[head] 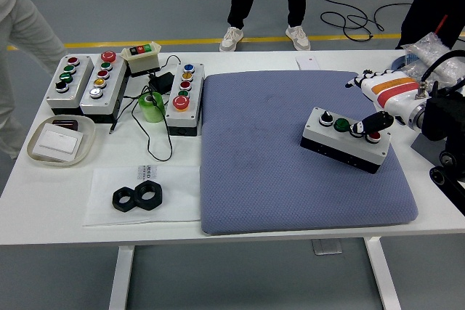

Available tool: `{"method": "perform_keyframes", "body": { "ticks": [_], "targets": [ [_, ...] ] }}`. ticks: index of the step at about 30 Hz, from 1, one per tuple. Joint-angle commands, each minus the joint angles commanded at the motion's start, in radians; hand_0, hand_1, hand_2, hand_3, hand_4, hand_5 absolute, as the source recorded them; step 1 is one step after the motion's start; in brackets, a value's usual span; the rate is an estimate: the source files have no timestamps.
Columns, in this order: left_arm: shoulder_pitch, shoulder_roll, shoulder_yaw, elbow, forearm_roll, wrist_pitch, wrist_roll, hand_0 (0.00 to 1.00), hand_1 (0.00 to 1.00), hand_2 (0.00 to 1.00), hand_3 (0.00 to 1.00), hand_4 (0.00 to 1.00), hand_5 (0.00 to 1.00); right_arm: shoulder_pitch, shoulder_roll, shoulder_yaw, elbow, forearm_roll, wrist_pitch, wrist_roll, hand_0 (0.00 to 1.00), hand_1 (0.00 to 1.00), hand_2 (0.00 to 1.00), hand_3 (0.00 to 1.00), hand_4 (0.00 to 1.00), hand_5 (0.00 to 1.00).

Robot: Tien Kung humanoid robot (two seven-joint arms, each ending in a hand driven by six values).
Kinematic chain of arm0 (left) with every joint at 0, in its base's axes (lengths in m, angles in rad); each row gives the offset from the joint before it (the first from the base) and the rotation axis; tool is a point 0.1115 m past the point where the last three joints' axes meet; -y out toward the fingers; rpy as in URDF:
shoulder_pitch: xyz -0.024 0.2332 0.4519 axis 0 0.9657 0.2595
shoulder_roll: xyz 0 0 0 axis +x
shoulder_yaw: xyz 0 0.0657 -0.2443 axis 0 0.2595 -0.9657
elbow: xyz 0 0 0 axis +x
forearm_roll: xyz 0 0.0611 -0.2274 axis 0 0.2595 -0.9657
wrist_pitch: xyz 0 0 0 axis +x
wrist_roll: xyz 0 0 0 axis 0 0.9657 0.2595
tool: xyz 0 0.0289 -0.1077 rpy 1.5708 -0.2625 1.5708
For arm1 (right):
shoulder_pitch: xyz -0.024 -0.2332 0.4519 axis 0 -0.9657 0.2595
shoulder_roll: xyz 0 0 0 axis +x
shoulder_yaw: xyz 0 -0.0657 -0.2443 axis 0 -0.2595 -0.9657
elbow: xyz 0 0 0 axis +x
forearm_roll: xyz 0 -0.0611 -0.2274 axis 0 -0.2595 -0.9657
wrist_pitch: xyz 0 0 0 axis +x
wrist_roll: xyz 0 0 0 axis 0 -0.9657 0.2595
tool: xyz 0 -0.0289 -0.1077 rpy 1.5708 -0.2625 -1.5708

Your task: Pick up the button,place it on the desk,press the button,press the button

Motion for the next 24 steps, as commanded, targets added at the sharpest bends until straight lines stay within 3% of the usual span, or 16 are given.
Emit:
{"method": "perform_keyframes", "body": {
  "ticks": [24],
  "targets": [
    [-0.008, 0.001, 0.017, 0.000, -0.019, 0.000, 0.000, 0.736, 0.897, 0.970, 0.771, 0.575, 0.998, -0.023, 0.060, -0.007, -0.026, -0.007, 0.010, -0.002, 0.910, 0.878, 0.909, 0.919, 0.909, 0.447]
  ]
}}
